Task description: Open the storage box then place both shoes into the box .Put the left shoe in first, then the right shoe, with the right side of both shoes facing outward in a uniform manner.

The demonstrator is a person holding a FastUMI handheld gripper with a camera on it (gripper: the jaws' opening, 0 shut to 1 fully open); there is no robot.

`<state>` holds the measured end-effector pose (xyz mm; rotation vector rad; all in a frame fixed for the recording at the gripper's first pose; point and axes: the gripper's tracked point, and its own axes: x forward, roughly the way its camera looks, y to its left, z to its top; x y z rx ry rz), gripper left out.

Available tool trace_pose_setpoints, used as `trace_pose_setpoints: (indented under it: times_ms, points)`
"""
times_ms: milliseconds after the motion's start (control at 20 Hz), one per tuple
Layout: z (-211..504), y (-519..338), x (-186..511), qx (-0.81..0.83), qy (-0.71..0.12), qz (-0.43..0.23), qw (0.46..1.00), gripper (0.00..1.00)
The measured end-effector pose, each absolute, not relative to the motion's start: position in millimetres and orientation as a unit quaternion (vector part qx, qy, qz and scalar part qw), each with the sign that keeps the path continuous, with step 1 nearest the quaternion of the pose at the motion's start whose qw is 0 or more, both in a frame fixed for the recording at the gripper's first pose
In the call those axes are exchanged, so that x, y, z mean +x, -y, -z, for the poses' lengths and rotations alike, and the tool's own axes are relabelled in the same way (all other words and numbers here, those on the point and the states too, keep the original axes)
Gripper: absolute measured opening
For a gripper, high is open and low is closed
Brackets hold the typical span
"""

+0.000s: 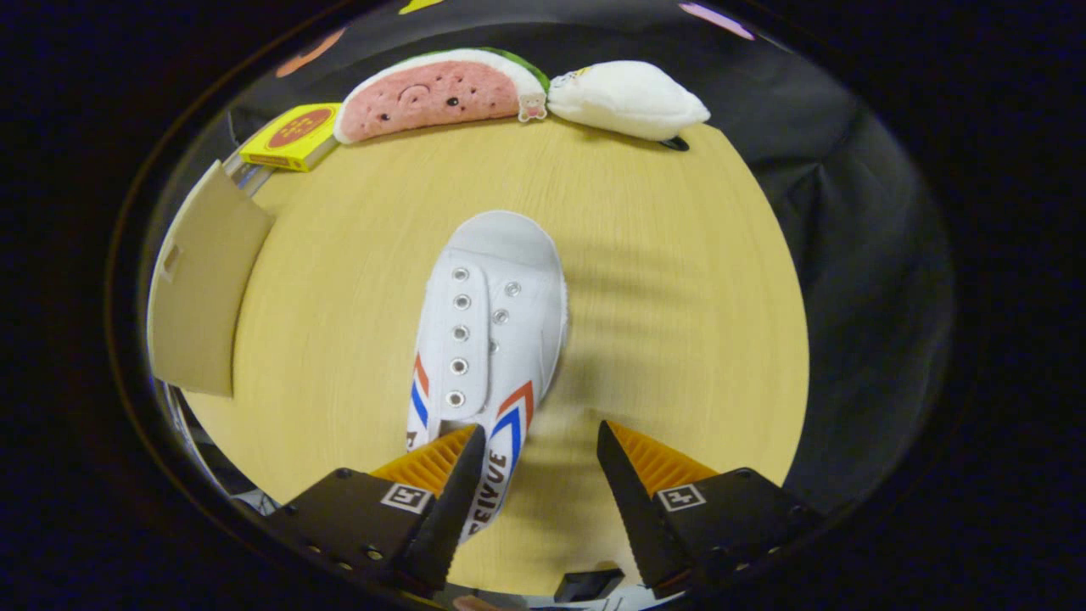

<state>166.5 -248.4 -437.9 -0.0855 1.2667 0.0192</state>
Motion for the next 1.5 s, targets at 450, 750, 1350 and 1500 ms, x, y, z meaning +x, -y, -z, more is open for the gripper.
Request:
trace_pose_setpoints:
  times_ms: [450,750,1350,1500]
  points:
    - [436.6,234.6,162.0,0.116,-0.601,-0.051,0.789,0.01]
    - [408.3,211.7,147.8,0.165,-0.577,-0.081,0.796,0.01]
    - [238.1,38.4,131.3,0.126,-0.506,-0.163,0.838,0.00]
    - [219.1,-27.1,130.7,0.115,-0.510,-0.193,0.830,0.00]
